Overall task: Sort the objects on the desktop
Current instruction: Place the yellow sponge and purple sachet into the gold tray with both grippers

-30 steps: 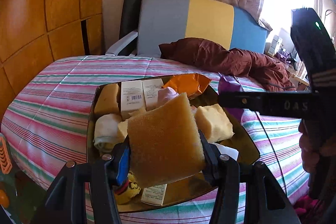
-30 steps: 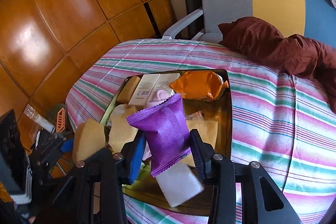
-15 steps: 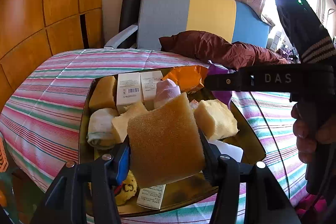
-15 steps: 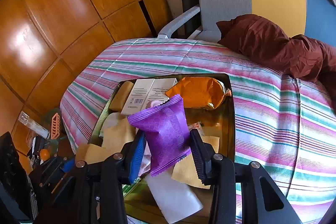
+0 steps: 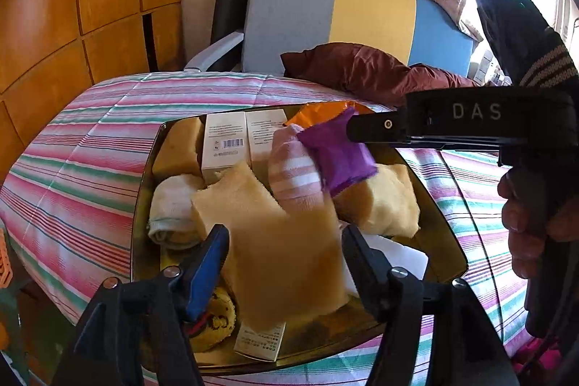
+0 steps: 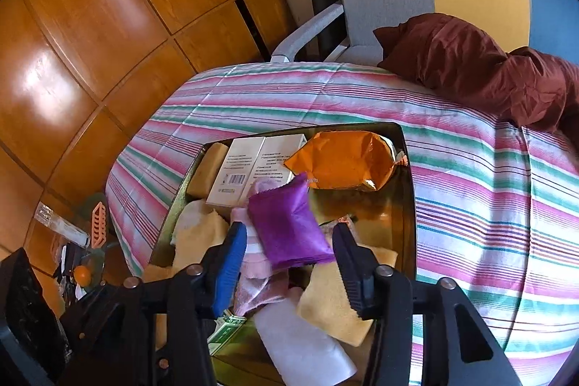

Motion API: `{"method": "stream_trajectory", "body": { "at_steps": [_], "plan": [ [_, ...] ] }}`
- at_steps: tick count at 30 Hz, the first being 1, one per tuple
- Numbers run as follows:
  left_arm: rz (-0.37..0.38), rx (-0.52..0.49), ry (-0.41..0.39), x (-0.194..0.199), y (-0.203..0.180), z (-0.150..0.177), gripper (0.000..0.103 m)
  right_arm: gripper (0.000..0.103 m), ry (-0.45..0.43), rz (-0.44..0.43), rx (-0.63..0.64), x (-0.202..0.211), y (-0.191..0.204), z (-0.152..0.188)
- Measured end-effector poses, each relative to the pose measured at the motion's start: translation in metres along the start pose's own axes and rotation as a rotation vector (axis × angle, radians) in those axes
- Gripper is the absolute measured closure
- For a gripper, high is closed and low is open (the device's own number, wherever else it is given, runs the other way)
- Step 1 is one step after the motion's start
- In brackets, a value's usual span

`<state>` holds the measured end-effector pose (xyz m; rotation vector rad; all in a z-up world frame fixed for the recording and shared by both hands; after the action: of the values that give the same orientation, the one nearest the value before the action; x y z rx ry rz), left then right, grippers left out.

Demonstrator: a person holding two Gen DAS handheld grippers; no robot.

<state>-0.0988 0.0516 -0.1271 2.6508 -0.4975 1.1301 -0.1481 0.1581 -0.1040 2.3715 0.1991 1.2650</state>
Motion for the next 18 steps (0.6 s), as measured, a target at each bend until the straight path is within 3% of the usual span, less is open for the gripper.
{"method": "stream_trajectory", "body": {
  "at_steps": [3,13,18],
  "plan": [
    [-0.007,0.013,0.003,0.001,0.002,0.000,0.020,0.052,0.002,0.004,-0.006,0.000,-0.002,0.002],
    [-0.062,0.032,-0.041,0.021,0.014,-0.008,0.020,0.037,-0.036,0.021,-0.031,0.019,-0.011,0.012],
    [-0.099,0.028,-0.088,0.042,0.016,-0.019,0.020,0.035,-0.064,0.045,-0.024,0.032,-0.015,0.023]
  ]
}}
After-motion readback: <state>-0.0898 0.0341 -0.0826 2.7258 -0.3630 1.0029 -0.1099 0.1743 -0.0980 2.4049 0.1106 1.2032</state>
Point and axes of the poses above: each gripper's, at about its wrist camera, not at the fingertips, and x roughly against the way its jaws point, y to its left, z to its underside, the point moved 10 cm from there along -x, roughly the way its jaws point, and after that the axes turned 13 degrees about -x, right-handed, at the moved point
